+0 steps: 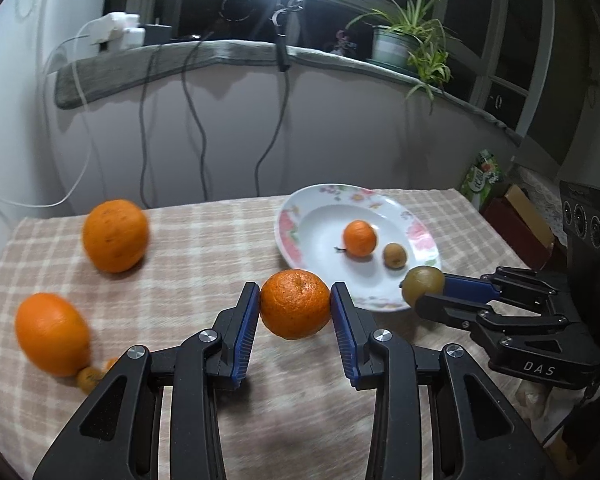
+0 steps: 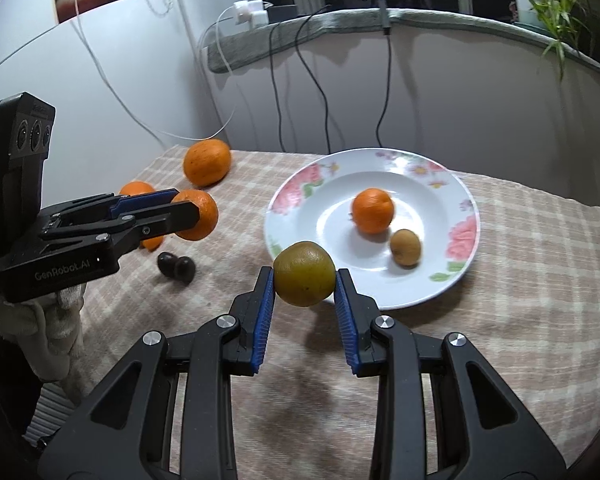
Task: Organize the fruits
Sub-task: 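Carry the tangerine with the left gripper into the plate while the right gripper releases the green fruit there, then withdraw both open grippers from the plate toward the large orange, then close both grippers around the large orange from opposite sides, then lift the large orange with both grippers and carry it toward the plate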
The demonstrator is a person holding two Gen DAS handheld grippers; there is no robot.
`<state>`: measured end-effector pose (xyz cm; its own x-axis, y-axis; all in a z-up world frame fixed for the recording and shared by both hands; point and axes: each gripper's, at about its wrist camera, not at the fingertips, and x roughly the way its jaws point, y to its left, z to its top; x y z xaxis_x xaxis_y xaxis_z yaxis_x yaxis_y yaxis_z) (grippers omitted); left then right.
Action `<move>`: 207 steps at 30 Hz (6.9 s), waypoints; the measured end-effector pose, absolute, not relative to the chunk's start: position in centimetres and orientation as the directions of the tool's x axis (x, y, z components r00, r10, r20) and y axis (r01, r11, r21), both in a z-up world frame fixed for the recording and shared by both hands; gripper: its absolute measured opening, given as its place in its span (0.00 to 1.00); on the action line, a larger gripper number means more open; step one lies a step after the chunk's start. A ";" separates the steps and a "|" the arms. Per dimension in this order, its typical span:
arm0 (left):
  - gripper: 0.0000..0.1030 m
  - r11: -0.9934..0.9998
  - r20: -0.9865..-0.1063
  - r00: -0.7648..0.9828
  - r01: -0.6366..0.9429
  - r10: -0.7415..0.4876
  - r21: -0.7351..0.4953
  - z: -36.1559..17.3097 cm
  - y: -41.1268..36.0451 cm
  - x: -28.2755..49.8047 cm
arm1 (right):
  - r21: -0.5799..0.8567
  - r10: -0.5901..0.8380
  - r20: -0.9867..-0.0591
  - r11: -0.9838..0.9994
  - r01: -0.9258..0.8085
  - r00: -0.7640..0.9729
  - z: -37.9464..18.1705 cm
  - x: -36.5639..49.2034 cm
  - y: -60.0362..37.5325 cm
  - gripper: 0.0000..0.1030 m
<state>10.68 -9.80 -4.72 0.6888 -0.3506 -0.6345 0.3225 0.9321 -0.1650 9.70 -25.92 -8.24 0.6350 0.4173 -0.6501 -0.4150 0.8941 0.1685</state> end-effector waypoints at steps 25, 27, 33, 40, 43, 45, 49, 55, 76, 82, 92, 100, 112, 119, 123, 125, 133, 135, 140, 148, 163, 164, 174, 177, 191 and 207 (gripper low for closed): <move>0.34 0.914 -0.674 0.643 0.388 -0.363 -0.122 -5.7 -14.7 13.2 | 0.113 0.361 -0.676 0.912 -0.394 0.643 -9.1 11.4 -27.0 0.31; 0.34 0.913 -0.676 0.640 0.387 -0.366 -0.129 -5.7 -14.7 13.3 | 0.110 0.358 -0.677 0.913 -0.393 0.643 -9.1 11.4 -27.0 0.31; 0.35 0.911 -0.679 0.635 0.393 -0.368 -0.126 -5.7 -14.7 13.4 | 0.107 0.351 -0.678 0.917 -0.385 0.645 -9.2 11.7 -27.0 0.31; 0.36 0.913 -0.682 0.634 0.385 -0.366 -0.132 -5.7 -14.8 13.5 | 0.107 0.345 -0.685 0.919 -0.379 0.642 -9.5 11.8 -27.0 0.31; 0.53 0.915 -0.681 0.636 0.382 -0.363 -0.130 -5.7 -14.6 13.5 | 0.108 0.341 -0.684 0.921 -0.373 0.644 -9.4 11.7 -27.1 0.33; 0.54 0.916 -0.680 0.639 0.381 -0.360 -0.126 -5.6 -14.6 13.4 | 0.106 0.340 -0.685 0.922 -0.373 0.645 -9.4 11.7 -27.1 0.40; 0.54 0.918 -0.677 0.644 0.376 -0.357 -0.126 -5.5 -14.4 13.3 | 0.096 0.337 -0.674 0.922 -0.375 0.657 -9.1 11.3 -27.0 0.52; 0.55 0.922 -0.671 0.652 0.365 -0.355 -0.133 -5.2 -13.6 12.9 | 0.080 0.323 -0.670 0.926 -0.368 0.668 -8.7 11.0 -26.9 0.62; 0.74 0.950 -0.634 0.710 0.271 -0.306 -0.156 -3.7 -8.4 10.8 | 0.097 0.318 -0.664 0.934 -0.343 0.677 -7.4 11.4 -25.7 0.73; 0.74 0.958 -0.647 0.706 0.223 -0.288 -0.183 -4.2 -5.9 11.4 | 0.183 0.376 -0.644 0.922 -0.342 0.667 -6.6 12.6 -25.7 0.73; 0.74 0.967 -0.672 0.699 0.134 -0.247 -0.216 -4.5 -1.1 13.2 | 0.255 0.457 -0.641 0.885 -0.390 0.617 -5.3 15.4 -22.9 0.73; 0.74 0.963 -0.693 0.677 0.092 -0.247 -0.253 -4.7 2.5 15.2 | 0.364 0.529 -0.660 0.847 -0.388 0.533 -5.3 18.9 -20.6 0.73; 0.74 0.961 -0.724 0.638 0.101 -0.262 -0.258 -5.3 4.0 18.3 | 0.518 0.645 -0.660 0.762 -0.388 0.385 -6.9 23.9 -14.9 0.73; 0.74 0.952 -0.738 0.608 0.112 -0.293 -0.285 -6.1 3.5 19.6 | 0.581 0.684 -0.659 0.727 -0.367 0.312 -8.5 26.6 -11.9 0.73; 0.74 0.946 -0.743 0.596 0.099 -0.304 -0.307 -6.5 3.7 20.3 | 0.607 0.691 -0.669 0.721 -0.336 0.274 -9.8 28.1 -10.6 0.73; 0.74 0.944 -0.743 0.593 0.098 -0.310 -0.315 -6.6 3.7 20.4 | 0.613 0.690 -0.674 0.721 -0.324 0.263 -10.5 28.7 -9.9 0.73; 0.74 0.941 -0.751 0.580 0.089 -0.316 -0.327 -7.4 3.6 21.2 | 0.644 0.702 -0.670 0.712 -0.279 0.242 -12.1 31.0 -8.3 0.69; 0.74 0.941 -0.753 0.578 0.085 -0.314 -0.327 -7.6 3.6 21.5 | 0.642 0.699 -0.676 0.715 -0.277 0.235 -12.3 31.3 -7.9 0.68; 0.72 0.938 -0.756 0.573 0.073 -0.317 -0.338 -8.0 4.0 21.9 | 0.639 0.694 -0.686 0.719 -0.274 0.218 -13.1 32.0 -7.0 0.61; 0.63 0.943 -0.753 0.586 0.062 -0.300 -0.327 -7.9 4.5 21.5 | 0.650 0.704 -0.676 0.709 -0.275 0.217 -13.2 31.6 -6.6 0.57; 0.61 0.950 -0.734 0.615 0.088 -0.288 -0.300 -6.3 2.6 19.9 | 0.658 0.715 -0.660 0.698 -0.282 0.232 -12.2 29.9 -8.3 0.57; 0.61 0.950 -0.731 0.619 0.091 -0.288 -0.298 -6.1 2.4 19.7 | 0.658 0.716 -0.657 0.697 -0.284 0.235 -12.0 29.8 -8.5 0.57; 0.61 0.947 -0.700 0.642 0.151 -0.313 -0.284 -4.0 -1.0 18.3 | 0.655 0.717 -0.637 0.697 -0.293 0.281 -9.5 27.1 -12.4 0.57; 0.61 0.943 -0.692 0.643 0.172 -0.328 -0.286 -3.7 -2.4 18.0 | 0.652 0.711 -0.635 0.703 -0.286 0.302 -8.8 26.3 -14.0 0.57; 0.61 0.917 -0.684 0.611 0.266 -0.399 -0.298 -3.3 -8.5 17.7 | 0.624 0.660 -0.650 0.746 -0.230 0.377 -7.8 24.4 -20.7 0.57; 0.61 0.903 -0.699 0.574 0.317 -0.426 -0.290 -4.1 -12.3 18.8 | 0.605 0.615 -0.665 0.776 -0.178 0.422 -8.4 24.4 -25.0 0.57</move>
<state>18.76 -12.32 -4.07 0.5741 -0.4262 -0.6991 0.3167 0.9030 -0.2904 24.42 -25.00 -8.42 0.4223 0.6154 -0.6655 -0.1778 0.7762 0.6050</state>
